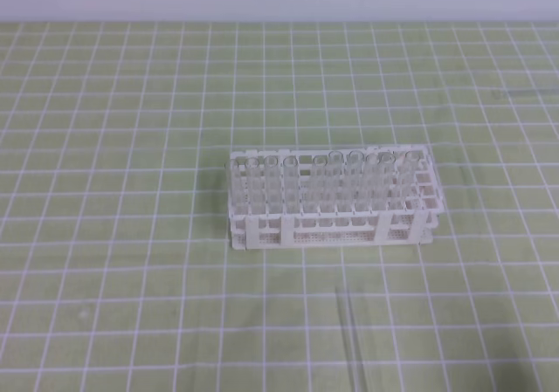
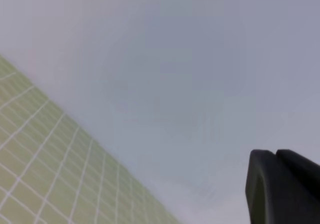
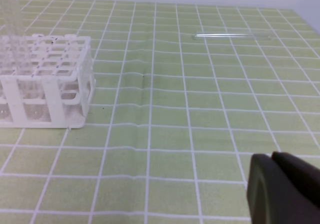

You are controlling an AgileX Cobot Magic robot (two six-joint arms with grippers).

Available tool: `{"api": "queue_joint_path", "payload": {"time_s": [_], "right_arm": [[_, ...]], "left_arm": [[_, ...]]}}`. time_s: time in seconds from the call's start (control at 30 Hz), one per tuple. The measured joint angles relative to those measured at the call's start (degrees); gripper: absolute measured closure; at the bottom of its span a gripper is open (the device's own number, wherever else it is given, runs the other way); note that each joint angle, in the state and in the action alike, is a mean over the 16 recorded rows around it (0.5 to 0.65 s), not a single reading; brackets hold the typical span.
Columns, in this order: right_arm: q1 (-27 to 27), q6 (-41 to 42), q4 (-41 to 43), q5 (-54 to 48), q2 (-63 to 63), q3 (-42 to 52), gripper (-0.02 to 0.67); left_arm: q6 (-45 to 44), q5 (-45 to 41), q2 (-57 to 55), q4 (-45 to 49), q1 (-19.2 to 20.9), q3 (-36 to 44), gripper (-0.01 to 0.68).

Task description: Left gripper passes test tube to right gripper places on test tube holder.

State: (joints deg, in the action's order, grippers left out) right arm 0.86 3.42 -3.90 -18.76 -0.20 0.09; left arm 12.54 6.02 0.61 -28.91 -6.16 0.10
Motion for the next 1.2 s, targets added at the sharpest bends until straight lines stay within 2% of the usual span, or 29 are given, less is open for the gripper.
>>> {"api": "queue_joint_path", "payload": {"time_s": [0.17,0.37,0.63,0.8,0.9,1.03,1.2], "right_arm": [[0.00,0.00,0.00,0.00,0.01,0.00,0.666],[0.00,0.00,0.00,0.01,0.01,0.00,0.666],[0.00,0.00,0.00,0.05,0.01,0.00,0.666],[0.00,0.00,0.00,0.08,0.01,0.00,0.666],[0.00,0.00,0.00,0.08,0.01,0.00,0.666],[0.00,0.00,0.00,0.08,0.01,0.00,0.666],[0.00,0.00,0.00,0.08,0.01,0.00,0.666]], "left_arm": [[3.73,-4.09,-0.38,-0.29,0.00,-3.01,0.676],[1.25,-18.35,-4.63,0.11,0.00,-11.67,0.676],[-12.32,-44.94,-21.57,-0.57,-0.07,-28.52,0.675],[-20.86,-55.97,-37.38,-1.69,-1.71,-37.34,0.675],[-23.92,-60.00,-47.15,-1.40,-5.29,-41.95,0.675],[-24.30,-62.14,-58.60,1.42,-12.62,-47.00,0.675],[-18.10,-61.49,-70.14,9.43,-25.50,-52.90,0.675]]}}
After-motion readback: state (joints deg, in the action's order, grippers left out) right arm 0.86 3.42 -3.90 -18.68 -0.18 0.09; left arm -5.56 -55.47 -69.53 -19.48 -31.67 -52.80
